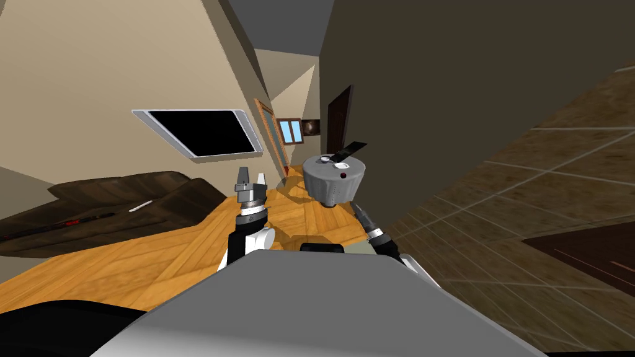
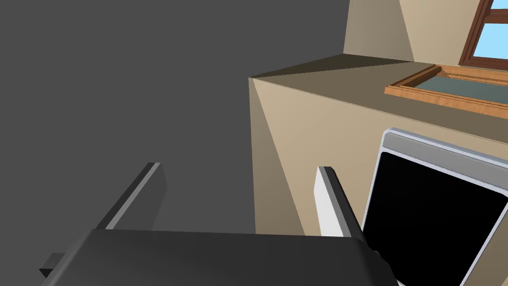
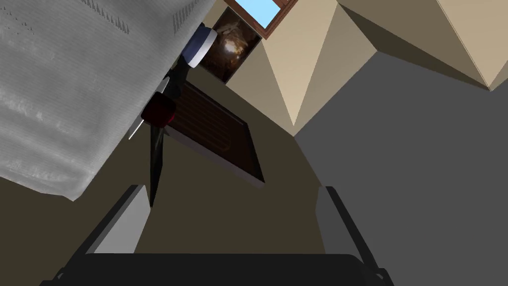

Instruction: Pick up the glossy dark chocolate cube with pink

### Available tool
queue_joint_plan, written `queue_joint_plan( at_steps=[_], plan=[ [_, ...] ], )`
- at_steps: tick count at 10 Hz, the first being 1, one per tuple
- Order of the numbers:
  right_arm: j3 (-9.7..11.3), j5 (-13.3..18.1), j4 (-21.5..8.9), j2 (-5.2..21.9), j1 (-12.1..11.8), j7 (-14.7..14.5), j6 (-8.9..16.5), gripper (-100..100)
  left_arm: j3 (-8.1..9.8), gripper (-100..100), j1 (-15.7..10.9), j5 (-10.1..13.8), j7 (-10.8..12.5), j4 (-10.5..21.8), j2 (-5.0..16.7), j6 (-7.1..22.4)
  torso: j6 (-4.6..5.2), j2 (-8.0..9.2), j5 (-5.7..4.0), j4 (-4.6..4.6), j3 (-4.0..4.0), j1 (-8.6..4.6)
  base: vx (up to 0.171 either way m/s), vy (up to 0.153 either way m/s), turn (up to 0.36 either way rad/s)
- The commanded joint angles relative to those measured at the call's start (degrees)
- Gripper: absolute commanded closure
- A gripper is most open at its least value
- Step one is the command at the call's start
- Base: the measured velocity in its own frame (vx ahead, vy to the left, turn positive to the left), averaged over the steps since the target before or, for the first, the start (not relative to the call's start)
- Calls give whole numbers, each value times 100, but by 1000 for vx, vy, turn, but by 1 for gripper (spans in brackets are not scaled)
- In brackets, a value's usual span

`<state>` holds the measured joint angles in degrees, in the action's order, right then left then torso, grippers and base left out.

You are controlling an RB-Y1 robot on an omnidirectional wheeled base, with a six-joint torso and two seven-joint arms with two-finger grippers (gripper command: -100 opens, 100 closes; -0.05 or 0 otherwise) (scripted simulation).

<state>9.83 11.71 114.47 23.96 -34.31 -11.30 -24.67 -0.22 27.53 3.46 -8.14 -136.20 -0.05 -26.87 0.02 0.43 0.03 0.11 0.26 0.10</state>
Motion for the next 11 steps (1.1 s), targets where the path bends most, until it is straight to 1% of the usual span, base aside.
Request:
queue_joint_plan(
  at_steps=[1, 2, 3, 4, 5, 6, 7, 8, 9, 10, 11],
  plan=[
    [188, 180, -286, 286, -102, -56, -185, -100, 0, 0, 0, 0, 0, 0, 0, 0, 0, 0, 0, 0, 0, 0, -86, 37, 177],
    [188, 180, -400, 355, -102, -56, -185, -100, 0, 0, -1, 0, 0, 0, 0, 0, -2, -4, -1, -2, -3, -4, -70, 19, 67],
    [188, 180, -400, 355, -102, -56, -185, -100, 0, 0, 0, 0, 0, 0, 0, 0, 1, -11, -2, -3, -6, -11, -28, 6, -29],
    [353, 335, -646, 639, -142, -100, -274, -100, 1, 0, 1, 0, 0, 0, 0, 0, 1, -25, -4, -5, -14, -15, -63, 33, 168],
    [353, 335, -695, 641, -142, -100, -274, -100, 0, 0, 0, 0, 0, 0, 0, 0, -3, -19, -3, -5, -12, -9, -63, 29, 106],
    [517, 488, -916, 903, -180, -146, -371, -100, 0, 0, 1, 0, 0, 0, 0, 0, 0, -19, -2, -4, -11, -9, -79, 26, 193],
    [517, 488, -1005, 932, -180, -146, -371, -100, 0, 0, 0, 0, 0, 0, 0, 0, -2, -12, -3, -4, -8, -10, -62, 17, 84],
    [676, 638, -1193, 1169, -216, -194, -474, -100, 1, 0, 1, 0, 0, 0, 0, 0, 1, -16, -3, -4, -9, -14, -65, 22, 164],
    [676, 638, -1330, 1227, -216, -194, -474, -100, 0, 0, 0, 0, 0, 0, 0, 0, -2, -15, -3, -4, -9, -13, -54, 15, 101],
    [829, 783, -1529, 1452, -249, -244, -584, -100, 1, 0, 1, 0, 0, 0, 1, 0, 0, -20, -4, -4, -12, -17, -52, 28, 204],
    [829, 783, -1669, 1528, -249, -244, -584, -100, 0, 0, 0, 0, 0, 0, 0, 0, -2, -21, -3, -5, -12, -13, -45, 22, 100]
  ],
)
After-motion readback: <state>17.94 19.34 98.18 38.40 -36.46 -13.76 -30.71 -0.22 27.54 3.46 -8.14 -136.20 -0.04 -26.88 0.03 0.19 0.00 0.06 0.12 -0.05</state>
